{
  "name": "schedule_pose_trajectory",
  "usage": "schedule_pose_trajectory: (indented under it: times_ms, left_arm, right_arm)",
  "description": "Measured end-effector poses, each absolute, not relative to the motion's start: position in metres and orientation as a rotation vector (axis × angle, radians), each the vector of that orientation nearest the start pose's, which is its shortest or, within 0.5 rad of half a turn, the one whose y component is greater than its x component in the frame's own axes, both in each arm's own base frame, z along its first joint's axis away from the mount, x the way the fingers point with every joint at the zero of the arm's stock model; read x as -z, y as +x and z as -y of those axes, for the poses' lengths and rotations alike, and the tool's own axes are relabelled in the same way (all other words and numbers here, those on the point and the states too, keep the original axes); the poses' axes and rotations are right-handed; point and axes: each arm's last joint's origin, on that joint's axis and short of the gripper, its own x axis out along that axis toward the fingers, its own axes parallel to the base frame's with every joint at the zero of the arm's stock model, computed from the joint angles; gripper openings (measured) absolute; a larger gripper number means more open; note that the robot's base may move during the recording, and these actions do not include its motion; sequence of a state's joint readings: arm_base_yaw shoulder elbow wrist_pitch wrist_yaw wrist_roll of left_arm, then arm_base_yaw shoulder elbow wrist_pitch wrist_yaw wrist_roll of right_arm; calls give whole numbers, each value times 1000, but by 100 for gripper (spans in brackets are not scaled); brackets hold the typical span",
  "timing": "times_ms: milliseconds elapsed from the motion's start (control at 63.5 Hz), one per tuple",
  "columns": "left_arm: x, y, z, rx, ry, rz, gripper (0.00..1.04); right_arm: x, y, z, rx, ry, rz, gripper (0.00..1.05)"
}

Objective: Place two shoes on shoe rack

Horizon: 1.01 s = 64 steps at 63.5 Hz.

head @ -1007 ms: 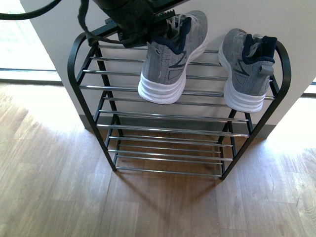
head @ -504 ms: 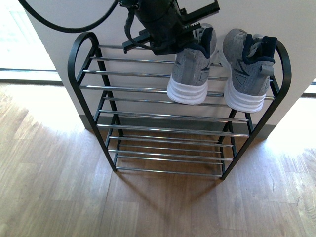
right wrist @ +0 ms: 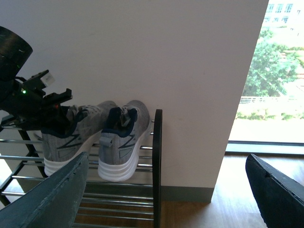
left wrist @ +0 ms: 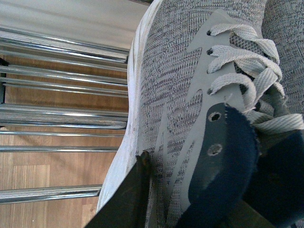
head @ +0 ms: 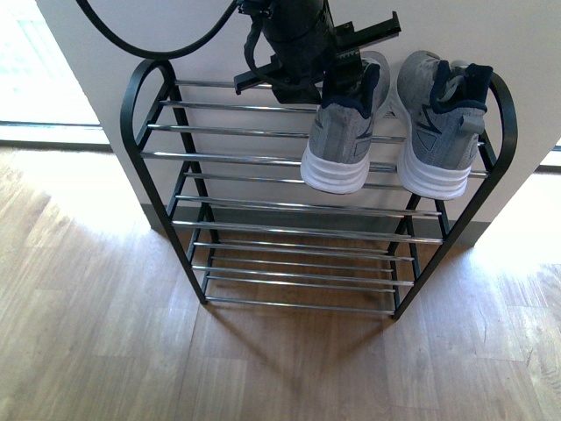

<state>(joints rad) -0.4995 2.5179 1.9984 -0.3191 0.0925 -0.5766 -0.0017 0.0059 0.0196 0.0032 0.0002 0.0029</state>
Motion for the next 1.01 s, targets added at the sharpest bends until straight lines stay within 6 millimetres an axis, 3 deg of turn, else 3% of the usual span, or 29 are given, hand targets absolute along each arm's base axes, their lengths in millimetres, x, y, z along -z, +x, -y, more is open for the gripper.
schedule_pose_trajectory:
  times_ms: [205, 409, 598, 708, 881, 1007]
  left_arm:
    - [-131, 464, 254, 256, -352, -900, 63]
    - [-189, 433, 220, 158, -383, -722, 97]
    - [-234, 388, 170, 16, -348, -590, 95]
    - [-253, 344, 134, -86, -295, -523, 95]
    - [-272, 277, 95, -210, -228, -450, 95]
    - [-273, 233, 71, -296, -202, -446, 95]
  right_arm:
    - [-170, 97, 0, 2, 3, 17, 96]
    - [-170, 97, 0, 2, 3, 17, 96]
    - [-170, 97, 0, 2, 3, 17, 96]
    - [-170, 97, 0, 2, 3, 17, 96]
    - [-170, 97, 0, 2, 3, 17, 96]
    - [-170, 97, 0, 2, 3, 17, 96]
